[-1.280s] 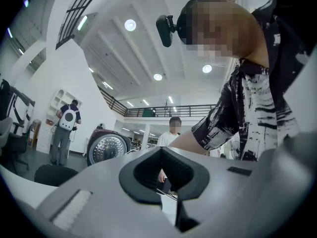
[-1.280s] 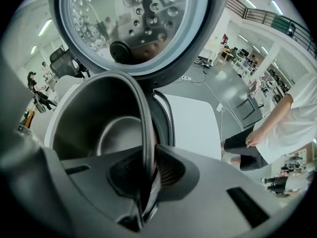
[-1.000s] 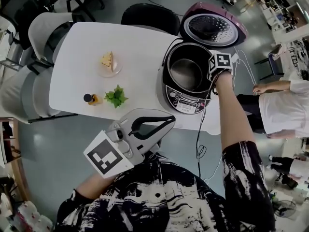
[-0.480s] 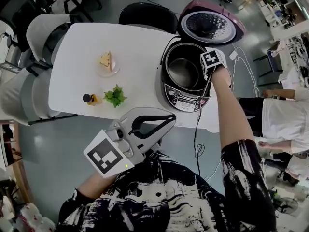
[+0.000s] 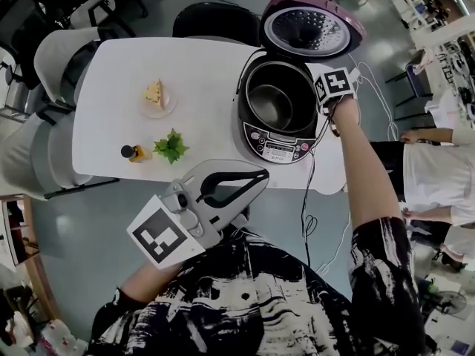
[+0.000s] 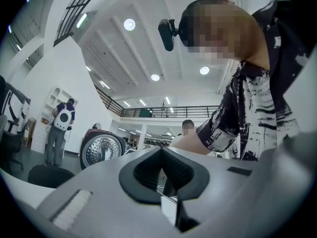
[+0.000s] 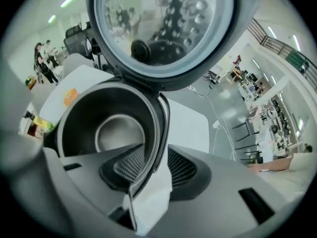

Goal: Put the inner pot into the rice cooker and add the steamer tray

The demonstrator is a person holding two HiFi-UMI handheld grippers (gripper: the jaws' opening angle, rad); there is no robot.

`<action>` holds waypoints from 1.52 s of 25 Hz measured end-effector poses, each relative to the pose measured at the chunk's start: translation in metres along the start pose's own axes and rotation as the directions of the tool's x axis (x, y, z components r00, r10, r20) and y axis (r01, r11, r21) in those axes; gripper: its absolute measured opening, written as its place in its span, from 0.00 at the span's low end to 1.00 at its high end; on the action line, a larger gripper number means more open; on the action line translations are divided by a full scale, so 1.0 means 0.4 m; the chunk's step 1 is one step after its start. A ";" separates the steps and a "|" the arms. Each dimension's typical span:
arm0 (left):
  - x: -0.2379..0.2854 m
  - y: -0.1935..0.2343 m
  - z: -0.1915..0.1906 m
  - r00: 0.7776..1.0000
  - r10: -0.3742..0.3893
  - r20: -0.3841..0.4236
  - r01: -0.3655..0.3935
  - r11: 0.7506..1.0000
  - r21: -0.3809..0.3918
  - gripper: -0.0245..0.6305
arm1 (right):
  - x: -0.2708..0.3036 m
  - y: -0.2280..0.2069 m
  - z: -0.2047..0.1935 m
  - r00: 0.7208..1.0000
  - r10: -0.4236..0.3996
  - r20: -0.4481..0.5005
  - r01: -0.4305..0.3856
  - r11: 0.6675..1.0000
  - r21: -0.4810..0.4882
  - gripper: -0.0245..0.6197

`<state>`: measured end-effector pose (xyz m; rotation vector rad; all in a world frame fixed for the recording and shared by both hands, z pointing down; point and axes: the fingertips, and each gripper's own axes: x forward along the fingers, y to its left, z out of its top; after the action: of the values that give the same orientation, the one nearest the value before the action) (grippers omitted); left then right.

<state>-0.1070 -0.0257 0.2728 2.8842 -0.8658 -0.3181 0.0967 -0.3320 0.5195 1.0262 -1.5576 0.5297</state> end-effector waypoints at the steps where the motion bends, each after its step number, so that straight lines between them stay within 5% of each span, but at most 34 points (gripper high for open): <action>1: 0.009 -0.003 0.001 1.000 -0.004 -0.002 0.004 1.000 0.002 0.04 | -0.022 0.003 0.013 0.997 0.038 0.060 -0.039 0.999 0.022 0.25; 4: 0.043 -0.009 -0.003 1.000 -0.017 -0.020 0.017 1.000 0.005 0.04 | -0.139 0.002 0.048 0.938 0.144 0.316 -0.180 0.980 0.088 0.25; 7: 0.087 -0.012 -0.008 0.999 -0.032 -0.034 0.032 0.999 0.006 0.04 | -0.296 -0.017 0.030 0.808 0.169 0.564 -0.263 0.960 0.090 0.24; 11: 0.146 -0.022 -0.020 0.997 -0.054 -0.051 0.055 0.998 0.013 0.04 | -0.441 -0.057 -0.078 0.629 0.123 0.768 -0.254 0.966 0.053 0.19; 13: 0.177 -0.034 -0.027 0.995 -0.079 -0.068 0.080 0.997 0.016 0.04 | -0.452 -0.099 -0.173 0.607 0.049 0.793 -0.187 0.979 0.083 0.19; 15: 0.212 -0.050 -0.038 0.990 -0.110 -0.087 0.111 0.994 0.015 0.04 | -0.403 -0.163 -0.305 0.653 -0.044 0.756 -0.128 0.978 0.167 0.19; 18: 0.269 -0.070 -0.052 0.985 -0.133 -0.106 0.136 0.990 0.023 0.04 | -0.257 -0.261 -0.520 0.767 -0.120 0.631 -0.095 0.950 0.297 0.19; 21: 0.319 -0.091 -0.061 0.980 -0.157 -0.126 0.162 0.986 0.032 0.04 | -0.096 -0.308 -0.734 0.871 -0.117 0.477 -0.113 0.898 0.426 0.29; 24: 0.355 -0.111 -0.075 0.971 -0.177 -0.158 0.184 0.982 0.033 0.04 | 0.039 -0.309 -0.895 0.933 -0.082 0.351 -0.133 0.827 0.547 0.31; 30: 0.407 -0.125 -0.099 0.963 -0.184 -0.196 0.195 0.980 0.042 0.04 | 0.210 -0.296 -0.975 0.967 0.011 0.255 -0.190 0.697 0.691 0.32; 38: 0.414 -0.126 -0.112 0.964 -0.152 -0.218 0.165 0.986 0.041 0.04 | 0.312 -0.283 -0.983 0.989 0.060 0.138 -0.143 0.663 0.735 0.30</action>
<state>0.0651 -0.0736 0.2802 2.9765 -0.6203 0.0068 0.4109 -0.1194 0.7170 1.6048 -1.5054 1.2893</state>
